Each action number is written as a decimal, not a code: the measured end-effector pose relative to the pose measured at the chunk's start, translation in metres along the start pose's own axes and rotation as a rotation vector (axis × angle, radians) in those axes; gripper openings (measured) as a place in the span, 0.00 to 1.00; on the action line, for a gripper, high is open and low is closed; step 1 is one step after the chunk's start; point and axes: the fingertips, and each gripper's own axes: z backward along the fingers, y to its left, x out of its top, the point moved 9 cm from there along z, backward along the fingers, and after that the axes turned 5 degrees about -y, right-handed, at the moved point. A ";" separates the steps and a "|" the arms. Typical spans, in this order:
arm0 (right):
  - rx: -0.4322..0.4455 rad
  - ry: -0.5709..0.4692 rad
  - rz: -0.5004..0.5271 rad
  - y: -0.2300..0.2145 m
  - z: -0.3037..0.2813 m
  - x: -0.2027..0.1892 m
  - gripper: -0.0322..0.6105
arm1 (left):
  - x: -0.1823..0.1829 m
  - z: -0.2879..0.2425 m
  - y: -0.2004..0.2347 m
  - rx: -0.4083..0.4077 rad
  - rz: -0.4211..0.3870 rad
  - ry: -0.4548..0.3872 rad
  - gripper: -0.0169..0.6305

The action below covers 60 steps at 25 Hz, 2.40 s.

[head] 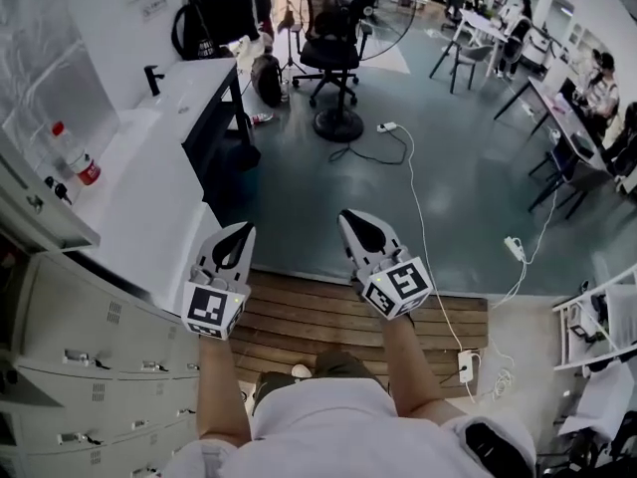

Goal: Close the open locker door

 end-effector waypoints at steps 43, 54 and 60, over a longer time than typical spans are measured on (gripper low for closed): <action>0.945 -0.057 -0.217 0.235 -0.232 -0.020 0.11 | 0.040 0.281 0.014 0.930 -0.094 0.336 0.03; 0.957 -0.116 -0.265 0.279 -0.266 -0.004 0.22 | 0.055 0.344 0.004 1.031 -0.118 0.376 0.03; 0.954 -0.142 -0.271 0.298 -0.274 0.004 0.30 | 0.056 0.365 -0.001 1.051 -0.117 0.386 0.03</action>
